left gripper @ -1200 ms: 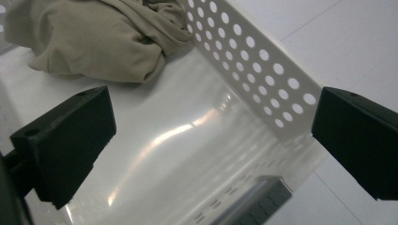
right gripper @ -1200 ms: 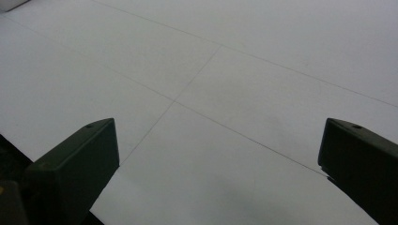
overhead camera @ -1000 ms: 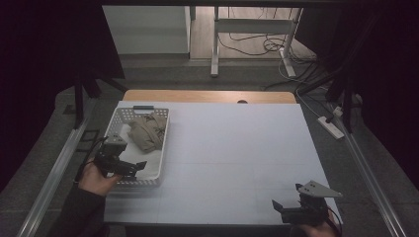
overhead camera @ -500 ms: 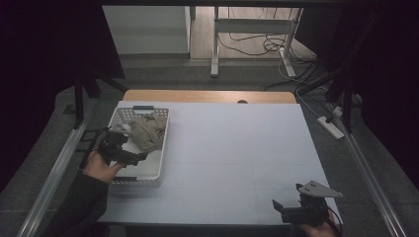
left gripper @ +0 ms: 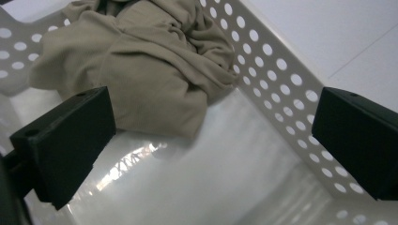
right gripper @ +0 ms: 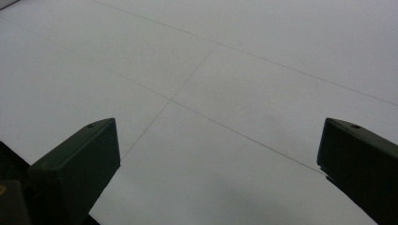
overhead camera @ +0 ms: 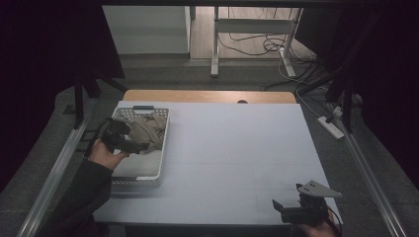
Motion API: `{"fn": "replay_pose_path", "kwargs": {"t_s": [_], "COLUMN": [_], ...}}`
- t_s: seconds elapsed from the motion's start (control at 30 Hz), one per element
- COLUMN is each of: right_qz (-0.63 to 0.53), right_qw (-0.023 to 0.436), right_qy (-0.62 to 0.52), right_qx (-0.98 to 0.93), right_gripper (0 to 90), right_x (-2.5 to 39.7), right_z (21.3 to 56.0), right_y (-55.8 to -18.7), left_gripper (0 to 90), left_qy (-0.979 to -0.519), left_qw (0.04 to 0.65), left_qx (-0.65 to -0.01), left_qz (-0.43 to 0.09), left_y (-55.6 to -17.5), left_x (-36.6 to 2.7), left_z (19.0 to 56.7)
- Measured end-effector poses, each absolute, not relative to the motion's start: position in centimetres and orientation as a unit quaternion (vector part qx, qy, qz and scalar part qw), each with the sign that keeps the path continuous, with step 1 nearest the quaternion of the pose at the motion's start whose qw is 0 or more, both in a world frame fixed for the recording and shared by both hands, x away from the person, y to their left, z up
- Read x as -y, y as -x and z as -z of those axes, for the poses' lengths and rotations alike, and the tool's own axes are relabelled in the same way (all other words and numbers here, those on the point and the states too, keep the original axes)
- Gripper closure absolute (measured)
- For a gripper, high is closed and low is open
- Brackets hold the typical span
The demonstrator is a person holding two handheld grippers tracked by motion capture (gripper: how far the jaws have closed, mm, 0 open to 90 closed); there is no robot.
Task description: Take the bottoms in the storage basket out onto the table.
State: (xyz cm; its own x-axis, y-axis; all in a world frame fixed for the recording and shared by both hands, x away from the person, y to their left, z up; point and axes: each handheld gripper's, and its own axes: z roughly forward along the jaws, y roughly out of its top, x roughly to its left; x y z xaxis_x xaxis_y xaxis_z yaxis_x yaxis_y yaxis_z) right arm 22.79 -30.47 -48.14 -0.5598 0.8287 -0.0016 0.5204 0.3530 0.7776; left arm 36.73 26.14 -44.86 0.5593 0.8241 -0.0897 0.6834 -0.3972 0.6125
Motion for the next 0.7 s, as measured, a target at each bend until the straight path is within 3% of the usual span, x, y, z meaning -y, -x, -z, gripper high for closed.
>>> {"fn": "replay_pose_path", "kwargs": {"t_s": [0.7], "right_qz": [-0.376], "right_qw": [0.203], "right_qy": [-0.413], "right_qx": [-0.804], "right_gripper": [0.4], "right_x": [30.3], "right_z": [48.2], "right_y": [-22.7], "left_gripper": [0.0], "left_qy": [-0.823], "left_qw": [0.291], "left_qx": [-0.478], "left_qz": [-0.098], "left_y": [-41.2], "left_x": [-25.8], "left_z": [45.4]}}
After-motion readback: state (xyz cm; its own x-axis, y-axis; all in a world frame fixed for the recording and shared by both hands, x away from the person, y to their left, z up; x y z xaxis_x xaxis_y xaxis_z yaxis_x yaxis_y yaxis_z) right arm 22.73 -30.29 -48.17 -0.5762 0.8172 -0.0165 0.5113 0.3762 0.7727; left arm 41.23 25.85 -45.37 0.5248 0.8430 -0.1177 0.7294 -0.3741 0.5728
